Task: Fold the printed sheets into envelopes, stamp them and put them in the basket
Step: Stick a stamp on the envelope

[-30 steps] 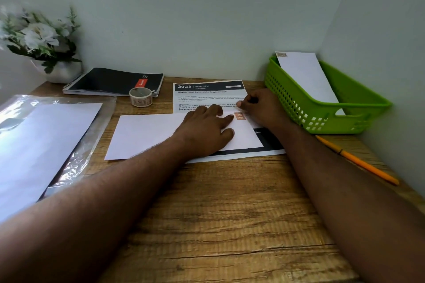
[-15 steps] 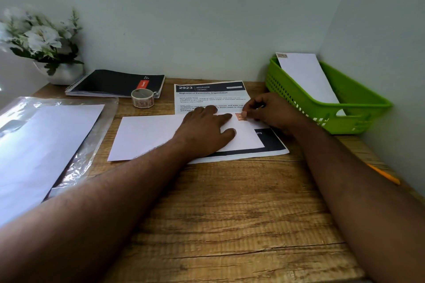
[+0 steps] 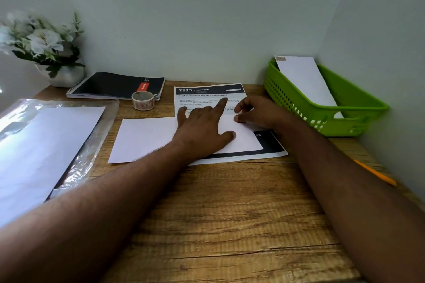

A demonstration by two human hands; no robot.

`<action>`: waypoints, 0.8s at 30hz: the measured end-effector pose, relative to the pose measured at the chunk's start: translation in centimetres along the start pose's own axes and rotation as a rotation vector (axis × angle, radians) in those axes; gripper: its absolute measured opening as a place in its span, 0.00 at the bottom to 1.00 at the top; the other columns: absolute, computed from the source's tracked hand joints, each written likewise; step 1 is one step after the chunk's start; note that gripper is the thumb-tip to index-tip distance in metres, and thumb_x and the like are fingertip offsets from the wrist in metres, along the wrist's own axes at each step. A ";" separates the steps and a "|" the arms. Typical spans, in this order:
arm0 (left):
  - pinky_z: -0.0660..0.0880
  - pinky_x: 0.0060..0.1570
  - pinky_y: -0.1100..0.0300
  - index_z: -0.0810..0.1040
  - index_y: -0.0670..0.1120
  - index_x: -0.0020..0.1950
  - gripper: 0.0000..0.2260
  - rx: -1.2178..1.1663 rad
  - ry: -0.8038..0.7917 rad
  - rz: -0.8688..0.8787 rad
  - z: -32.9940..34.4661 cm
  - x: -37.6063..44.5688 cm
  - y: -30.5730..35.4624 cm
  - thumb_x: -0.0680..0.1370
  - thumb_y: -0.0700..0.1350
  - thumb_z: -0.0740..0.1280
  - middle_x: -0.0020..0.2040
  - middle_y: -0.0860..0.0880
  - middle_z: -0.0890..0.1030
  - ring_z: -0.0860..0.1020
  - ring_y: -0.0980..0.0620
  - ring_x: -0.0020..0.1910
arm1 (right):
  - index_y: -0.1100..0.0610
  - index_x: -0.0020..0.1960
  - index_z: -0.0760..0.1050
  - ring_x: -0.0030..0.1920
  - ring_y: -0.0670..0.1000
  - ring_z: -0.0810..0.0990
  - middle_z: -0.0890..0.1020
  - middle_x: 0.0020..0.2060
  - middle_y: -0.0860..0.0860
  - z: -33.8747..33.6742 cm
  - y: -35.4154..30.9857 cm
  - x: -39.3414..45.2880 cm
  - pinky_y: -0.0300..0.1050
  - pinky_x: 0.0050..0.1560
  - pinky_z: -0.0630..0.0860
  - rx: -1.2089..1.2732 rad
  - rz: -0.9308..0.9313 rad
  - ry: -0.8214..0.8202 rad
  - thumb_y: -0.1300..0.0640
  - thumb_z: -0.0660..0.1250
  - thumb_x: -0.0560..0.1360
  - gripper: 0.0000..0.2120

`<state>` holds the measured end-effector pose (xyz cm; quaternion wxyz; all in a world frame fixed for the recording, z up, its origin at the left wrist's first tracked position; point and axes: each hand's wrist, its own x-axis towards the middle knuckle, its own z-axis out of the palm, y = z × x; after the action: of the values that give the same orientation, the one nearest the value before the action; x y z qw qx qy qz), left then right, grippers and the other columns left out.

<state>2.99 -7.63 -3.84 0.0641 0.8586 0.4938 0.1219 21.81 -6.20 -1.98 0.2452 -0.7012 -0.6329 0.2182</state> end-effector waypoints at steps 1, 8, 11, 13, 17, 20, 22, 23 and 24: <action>0.41 0.72 0.39 0.41 0.57 0.78 0.37 0.002 -0.013 -0.002 0.0 0.0 0.0 0.77 0.66 0.57 0.76 0.49 0.63 0.59 0.46 0.76 | 0.53 0.50 0.80 0.47 0.46 0.77 0.79 0.46 0.48 0.1 0.0 0.0 0.43 0.50 0.73 -0.019 -0.006 0.001 0.53 0.75 0.69 0.11; 0.47 0.71 0.40 0.42 0.59 0.78 0.39 -0.033 0.004 0.008 -0.3 -0.3 0.3 0.75 0.65 0.61 0.73 0.47 0.66 0.62 0.45 0.73 | 0.58 0.44 0.76 0.35 0.45 0.78 0.81 0.35 0.51 0.0 -0.6 -0.7 0.37 0.36 0.74 0.140 0.007 -0.050 0.61 0.74 0.71 0.07; 0.52 0.69 0.41 0.42 0.59 0.78 0.40 -0.018 0.045 0.021 -0.6 -0.3 0.1 0.74 0.67 0.62 0.73 0.47 0.66 0.62 0.44 0.73 | 0.60 0.43 0.76 0.32 0.45 0.79 0.81 0.34 0.53 -0.4 -0.7 -1.2 0.33 0.31 0.74 0.332 -0.013 -0.043 0.66 0.72 0.71 0.06; 0.51 0.70 0.40 0.44 0.58 0.78 0.39 0.000 0.074 0.007 -1.0 -0.3 -0.3 0.74 0.68 0.60 0.74 0.47 0.65 0.61 0.45 0.73 | 0.61 0.44 0.79 0.36 0.46 0.79 0.81 0.36 0.52 -0.8 -0.5 -1.5 0.34 0.34 0.75 0.422 -0.034 -0.001 0.66 0.72 0.71 0.04; 0.48 0.72 0.46 0.58 0.56 0.77 0.30 -0.091 0.143 -0.045 -1.7 -0.3 -1.7 0.78 0.65 0.58 0.75 0.49 0.65 0.60 0.47 0.74 | 0.54 0.43 0.82 0.38 0.50 0.80 0.83 0.37 0.53 -1.2 -0.7 -1.7 0.45 0.42 0.76 0.623 -0.113 0.105 0.65 0.71 0.72 0.07; 0.53 0.68 0.53 0.70 0.54 0.71 0.21 -0.219 0.258 -0.034 -2.3 -0.2 -2.5 0.80 0.59 0.60 0.71 0.51 0.71 0.65 0.51 0.71 | 0.55 0.48 0.81 0.37 0.49 0.82 0.84 0.40 0.53 -1.3 -1.5 -2.0 0.44 0.39 0.79 0.731 -0.137 0.094 0.65 0.68 0.74 0.07; 0.57 0.66 0.51 0.74 0.53 0.68 0.19 -0.262 0.315 -0.050 -2.7 -0.1 -2.9 0.80 0.57 0.61 0.68 0.51 0.74 0.68 0.50 0.69 | 0.55 0.57 0.79 0.42 0.50 0.83 0.84 0.45 0.54 -1.3 -1.6 -2.4 0.45 0.40 0.80 0.747 -0.129 -0.039 0.67 0.68 0.74 0.14; 0.58 0.66 0.50 0.75 0.53 0.67 0.18 -0.259 0.325 -0.064 -2.8 0.0 -3.0 0.80 0.57 0.62 0.68 0.51 0.75 0.69 0.49 0.68 | 0.55 0.60 0.78 0.45 0.51 0.84 0.85 0.47 0.55 -1.2 -1.4 -2.7 0.45 0.41 0.81 0.754 -0.131 -0.096 0.69 0.69 0.73 0.18; 0.59 0.65 0.50 0.75 0.53 0.67 0.18 -0.251 0.326 -0.075 -2.9 0.0 -3.2 0.79 0.57 0.62 0.67 0.51 0.76 0.70 0.49 0.68 | 0.54 0.61 0.77 0.47 0.52 0.84 0.84 0.48 0.56 -1.1 -1.1 -2.8 0.46 0.41 0.81 0.763 -0.135 -0.122 0.71 0.69 0.72 0.21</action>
<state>-0.43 -6.04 -1.82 0.0944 0.7936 0.5103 0.3176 21.32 -8.98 -0.43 0.4643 -0.5023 -0.5641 0.4625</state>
